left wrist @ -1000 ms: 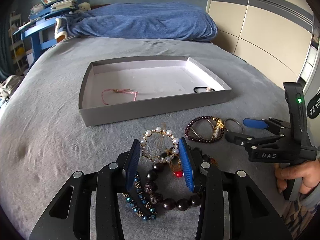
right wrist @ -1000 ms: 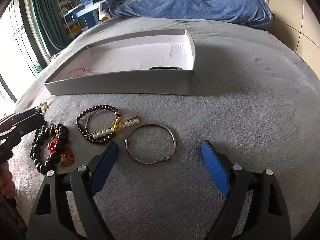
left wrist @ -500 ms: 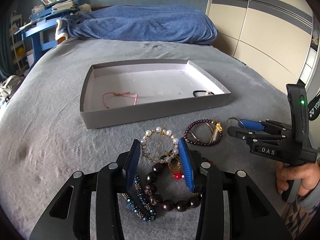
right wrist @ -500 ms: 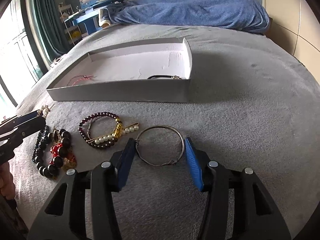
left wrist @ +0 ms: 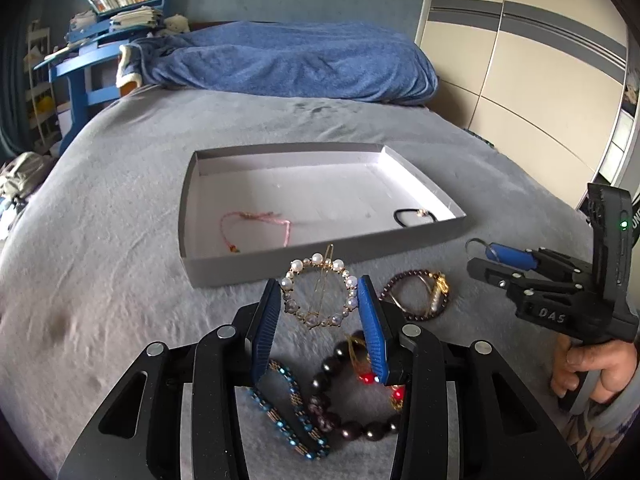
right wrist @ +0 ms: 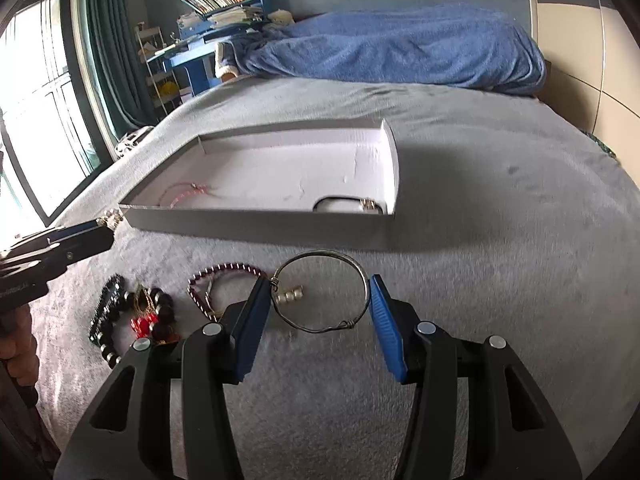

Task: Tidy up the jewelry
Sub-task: 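Carry both bangles over the grey tray with both tools, then open both tools to drop the bangles into the tray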

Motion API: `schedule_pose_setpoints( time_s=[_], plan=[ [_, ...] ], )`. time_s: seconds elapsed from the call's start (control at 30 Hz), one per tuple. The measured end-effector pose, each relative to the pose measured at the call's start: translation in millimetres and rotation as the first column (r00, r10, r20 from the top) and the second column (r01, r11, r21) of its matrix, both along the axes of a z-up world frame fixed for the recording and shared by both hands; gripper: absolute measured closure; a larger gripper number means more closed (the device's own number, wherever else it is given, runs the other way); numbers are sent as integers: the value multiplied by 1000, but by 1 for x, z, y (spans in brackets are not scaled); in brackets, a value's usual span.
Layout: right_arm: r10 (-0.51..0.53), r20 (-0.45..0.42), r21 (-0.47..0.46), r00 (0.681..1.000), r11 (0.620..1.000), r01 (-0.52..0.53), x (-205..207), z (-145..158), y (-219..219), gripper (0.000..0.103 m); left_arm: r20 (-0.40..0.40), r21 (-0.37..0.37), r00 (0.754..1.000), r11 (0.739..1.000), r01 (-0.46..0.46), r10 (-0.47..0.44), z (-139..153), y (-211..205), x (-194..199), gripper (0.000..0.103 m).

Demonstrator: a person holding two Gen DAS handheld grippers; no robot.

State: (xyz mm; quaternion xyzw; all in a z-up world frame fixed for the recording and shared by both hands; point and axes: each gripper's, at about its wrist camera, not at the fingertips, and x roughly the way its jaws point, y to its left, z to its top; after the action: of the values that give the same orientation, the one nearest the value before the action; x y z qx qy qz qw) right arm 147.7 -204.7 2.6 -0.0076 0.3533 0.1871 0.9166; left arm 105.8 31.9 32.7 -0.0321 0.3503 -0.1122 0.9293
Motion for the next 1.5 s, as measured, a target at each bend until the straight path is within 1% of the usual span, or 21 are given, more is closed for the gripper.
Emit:
schedule_pose_setpoints(
  time_s=[0.27,0.5,0.73,0.93,1.03,1.27,1.5],
  plan=[
    [9,33,32,999,999,-10,19,18,1,53,16,15,1000,1000,-6,6,8,9,21,62],
    [40,65,-2,997,999,-40,43,25,13,53,36,41,999,999,-4,3,12,14,47,62],
    [71,83,-3,994,997,-71,78,30,31,53,33,35,999,999,-34,33,12,25,77,62],
    [94,103,-2,990,996,-94,108,35,48,53,18,48,999,998,-32,31,7,24,101,62],
    [97,94,-14,991,995,-96,119,31,54,53,3,52,1000,998,-28,28,2,23,112,62],
    [90,40,-40,995,995,-88,136,15,58,53,-33,79,999,997,-21,24,-7,22,139,62],
    [91,-41,-63,995,994,-93,146,-4,64,53,-101,106,995,994,-6,17,-22,18,146,62]
  ],
)
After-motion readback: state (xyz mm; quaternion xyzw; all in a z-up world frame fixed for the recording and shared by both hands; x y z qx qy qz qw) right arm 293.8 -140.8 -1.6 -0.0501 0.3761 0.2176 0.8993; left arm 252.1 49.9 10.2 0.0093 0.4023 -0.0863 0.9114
